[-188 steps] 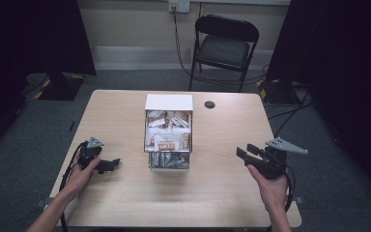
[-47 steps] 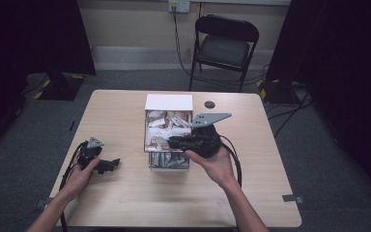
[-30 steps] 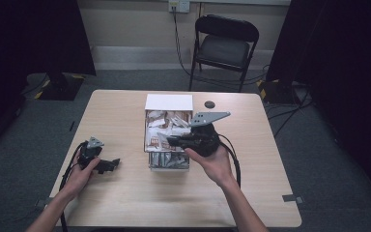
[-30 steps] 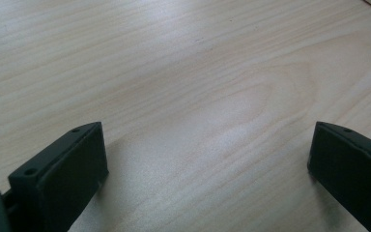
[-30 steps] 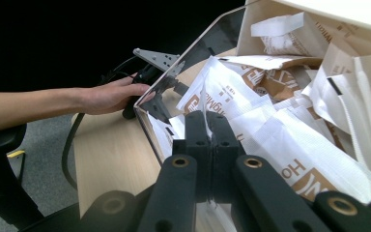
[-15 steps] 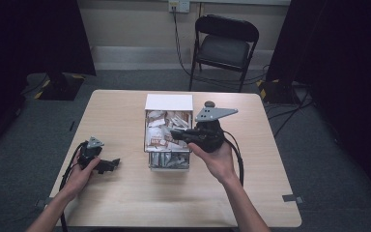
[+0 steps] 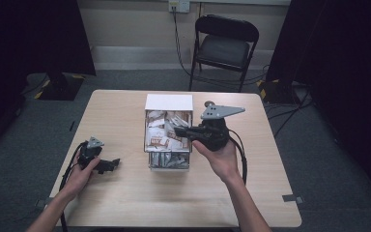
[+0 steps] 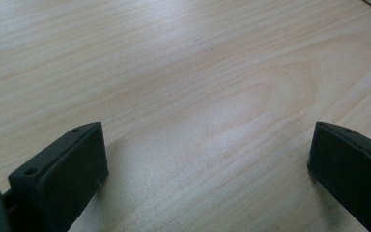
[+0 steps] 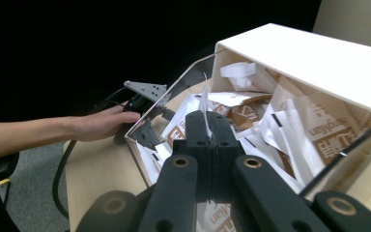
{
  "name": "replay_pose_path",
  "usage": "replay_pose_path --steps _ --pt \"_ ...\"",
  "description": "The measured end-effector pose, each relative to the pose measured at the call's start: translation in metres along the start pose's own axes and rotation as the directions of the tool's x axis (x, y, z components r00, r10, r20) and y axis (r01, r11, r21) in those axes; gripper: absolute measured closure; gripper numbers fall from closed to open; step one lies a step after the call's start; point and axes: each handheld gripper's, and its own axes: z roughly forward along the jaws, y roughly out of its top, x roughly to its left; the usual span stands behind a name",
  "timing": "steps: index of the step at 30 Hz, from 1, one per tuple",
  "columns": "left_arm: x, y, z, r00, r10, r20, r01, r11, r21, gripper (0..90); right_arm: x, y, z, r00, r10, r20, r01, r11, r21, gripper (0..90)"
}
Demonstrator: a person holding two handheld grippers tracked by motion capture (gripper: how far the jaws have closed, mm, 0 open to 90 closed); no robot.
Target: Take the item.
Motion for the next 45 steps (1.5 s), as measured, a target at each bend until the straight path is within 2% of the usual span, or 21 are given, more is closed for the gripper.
replay_pose_path --steps 18,25,45 --pt "0.0 0.0 0.0 1.0 0.0 0.0 0.0 1.0 0.0 0.0 0.002 0.008 -0.022 0.9998 -0.01 0.019 0.011 0.999 -0.044 89.9" --pt "0.0 0.0 0.0 1.0 0.0 0.0 0.0 1.0 0.0 0.0 0.003 0.01 -0.034 0.9991 -0.014 0.041 0.017 0.998 -0.063 90.0" --pt "0.0 0.0 0.0 1.0 0.0 -0.001 0.0 1.0 -0.001 0.0 -0.001 0.007 -0.063 0.9948 -0.001 0.102 0.009 0.997 -0.072 90.0"
